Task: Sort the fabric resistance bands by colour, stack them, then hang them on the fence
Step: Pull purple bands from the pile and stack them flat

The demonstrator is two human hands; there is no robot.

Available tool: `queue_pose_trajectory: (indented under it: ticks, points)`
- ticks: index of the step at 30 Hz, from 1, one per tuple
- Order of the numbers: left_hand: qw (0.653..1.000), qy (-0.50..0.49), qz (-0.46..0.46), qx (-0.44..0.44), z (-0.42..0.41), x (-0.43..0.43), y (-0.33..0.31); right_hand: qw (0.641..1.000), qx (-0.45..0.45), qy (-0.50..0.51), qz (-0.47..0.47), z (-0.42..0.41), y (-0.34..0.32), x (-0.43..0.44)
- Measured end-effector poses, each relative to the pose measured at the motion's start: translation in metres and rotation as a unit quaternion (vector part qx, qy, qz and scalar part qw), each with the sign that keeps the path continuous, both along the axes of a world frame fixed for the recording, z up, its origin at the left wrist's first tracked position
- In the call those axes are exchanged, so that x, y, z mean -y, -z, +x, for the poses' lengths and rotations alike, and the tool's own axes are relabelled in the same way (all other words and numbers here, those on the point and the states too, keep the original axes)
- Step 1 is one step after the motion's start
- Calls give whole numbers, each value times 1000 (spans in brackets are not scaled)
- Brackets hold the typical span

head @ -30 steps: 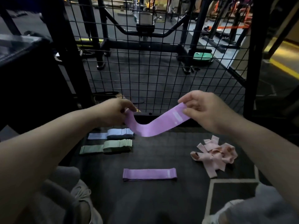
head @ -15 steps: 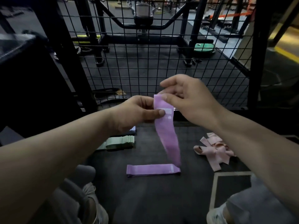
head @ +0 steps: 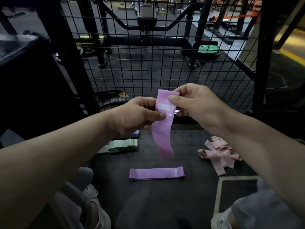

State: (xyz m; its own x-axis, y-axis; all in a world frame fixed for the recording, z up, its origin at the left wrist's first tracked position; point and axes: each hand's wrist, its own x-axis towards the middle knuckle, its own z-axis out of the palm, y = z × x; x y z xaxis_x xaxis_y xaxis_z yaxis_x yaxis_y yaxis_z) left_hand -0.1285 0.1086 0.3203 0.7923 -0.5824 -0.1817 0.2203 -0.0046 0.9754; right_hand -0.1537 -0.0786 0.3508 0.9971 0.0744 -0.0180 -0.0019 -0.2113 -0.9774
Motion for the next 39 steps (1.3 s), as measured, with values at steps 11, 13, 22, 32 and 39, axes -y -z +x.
queue_pose_trajectory:
  ticks: [11,13,22,32,39]
  points:
    - [998,17,57,0,-4,0,5,993,-39,91,63,-6,-7,2]
    - [995,27,94,11,-6,-2,6,990,-54,110,77,-7,-8,7]
    - [985,105,134,5,-10,-14,3,977,-98,150,111,-3,-1,23]
    - [953,100,284,-25,-9,-45,15,973,-108,188,77,-5,8,55]
    - [924,-16,382,-35,-2,-89,37,972,-143,183,38,-10,47,55]
